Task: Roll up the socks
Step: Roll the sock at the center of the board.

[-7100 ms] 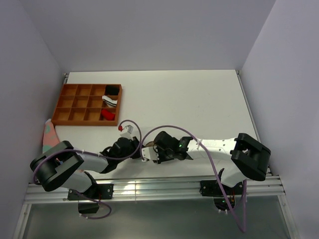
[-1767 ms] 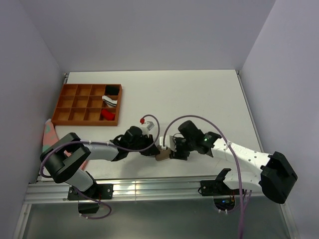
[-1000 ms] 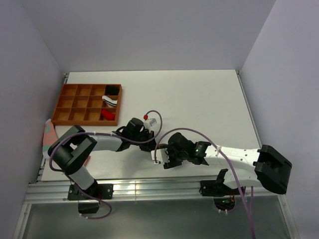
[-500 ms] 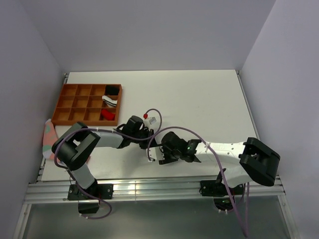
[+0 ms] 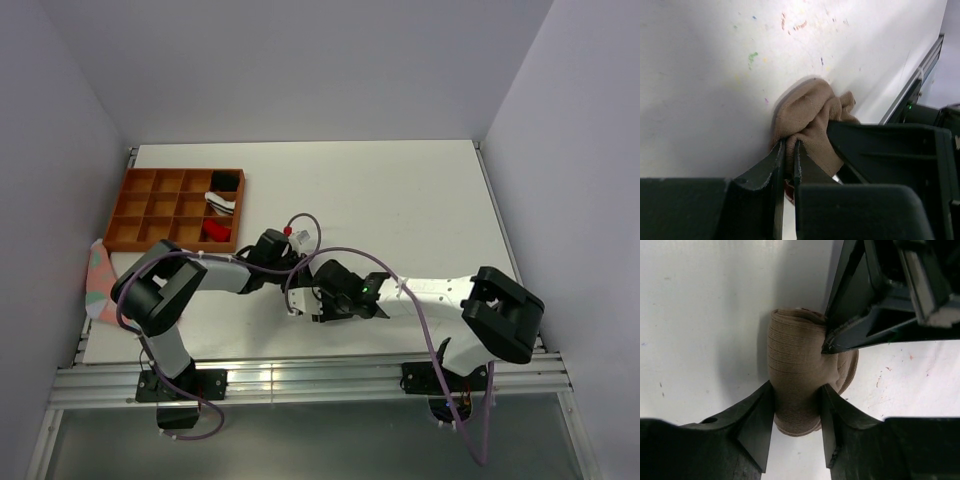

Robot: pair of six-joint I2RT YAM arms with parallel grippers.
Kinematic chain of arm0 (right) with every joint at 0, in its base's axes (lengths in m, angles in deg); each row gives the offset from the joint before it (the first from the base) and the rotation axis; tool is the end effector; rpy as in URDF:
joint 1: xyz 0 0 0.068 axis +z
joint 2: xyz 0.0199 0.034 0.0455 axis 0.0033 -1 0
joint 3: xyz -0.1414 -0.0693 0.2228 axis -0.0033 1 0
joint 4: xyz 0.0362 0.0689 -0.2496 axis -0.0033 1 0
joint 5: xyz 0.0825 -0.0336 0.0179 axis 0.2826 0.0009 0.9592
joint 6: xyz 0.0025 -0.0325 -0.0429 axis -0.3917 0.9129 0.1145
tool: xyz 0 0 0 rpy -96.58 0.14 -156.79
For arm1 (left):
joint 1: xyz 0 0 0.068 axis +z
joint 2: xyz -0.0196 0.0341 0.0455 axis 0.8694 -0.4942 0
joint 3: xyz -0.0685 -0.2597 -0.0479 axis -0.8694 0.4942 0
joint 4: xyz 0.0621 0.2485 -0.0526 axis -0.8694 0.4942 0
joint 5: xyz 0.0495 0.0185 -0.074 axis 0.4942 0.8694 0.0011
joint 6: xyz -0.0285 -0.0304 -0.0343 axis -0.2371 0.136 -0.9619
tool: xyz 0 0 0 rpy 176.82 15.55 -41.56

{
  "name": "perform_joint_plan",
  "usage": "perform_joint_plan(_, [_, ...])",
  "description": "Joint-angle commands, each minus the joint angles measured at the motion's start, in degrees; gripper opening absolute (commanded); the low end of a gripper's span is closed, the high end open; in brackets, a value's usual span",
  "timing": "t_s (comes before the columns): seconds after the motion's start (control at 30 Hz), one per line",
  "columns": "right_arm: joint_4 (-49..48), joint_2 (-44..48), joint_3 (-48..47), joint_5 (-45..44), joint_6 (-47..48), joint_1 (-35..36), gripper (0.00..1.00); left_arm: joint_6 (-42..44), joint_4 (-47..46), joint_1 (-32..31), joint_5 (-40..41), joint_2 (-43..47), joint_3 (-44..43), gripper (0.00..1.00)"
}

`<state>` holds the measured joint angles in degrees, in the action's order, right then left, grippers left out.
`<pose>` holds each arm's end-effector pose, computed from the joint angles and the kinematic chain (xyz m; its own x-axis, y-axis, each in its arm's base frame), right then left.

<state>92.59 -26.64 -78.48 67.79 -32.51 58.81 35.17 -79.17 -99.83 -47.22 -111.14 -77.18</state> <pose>0.1389 0.2332 0.1585 0.2617 -0.8699 -0.4180 -0.9312 -0.1137 -0.3463 0.2341 -0.2165 0.1179 -0.9634 0.0341 -0.2658 0.2297 0.6156 -0.7539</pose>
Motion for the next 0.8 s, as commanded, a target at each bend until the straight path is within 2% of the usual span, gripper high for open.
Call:
perform_joint_plan(0.0, [2.5, -3.7, -1.9, 4.3, -3.7, 0.1, 0.4, -2.9, 0.3, -0.2, 10.0, -2.0, -1.4, 0.02])
perform_joint_plan(0.1, [3.9, -6.0, -3.6, 4.9, -5.2, -0.4, 0.31, -5.5, 1.1, -0.1, 12.4, -1.6, -2.3, 0.04])
perform_joint_plan(0.3, [6.7, -10.0, -8.9, 6.0, -9.6, -1.5, 0.13, -10.0, 3.2, -0.1, 18.2, 1.4, -3.1, 0.18])
perform_joint_plan(0.43, [8.8, -12.8, -12.7, 7.5, -12.3, -4.0, 0.1, -12.1, 7.6, 0.7, 24.6, 3.5, -3.8, 0.25])
perform_joint_plan(0.5, [9.3, -14.0, -14.3, 8.2, -14.1, -4.9, 0.08, -13.1, 7.3, 2.0, 25.4, 6.2, -2.1, 0.26])
perform_joint_plan(0.6, [11.1, -15.1, -16.9, 9.9, -16.3, -6.7, 0.08, -14.3, 7.6, 3.9, 27.4, 11.0, 2.1, 0.33])
perform_joint_plan(0.77, [12.4, -17.0, -20.4, 11.7, -18.9, -9.6, 0.07, -15.0, 10.7, 5.3, 29.4, 16.6, 3.9, 0.38])
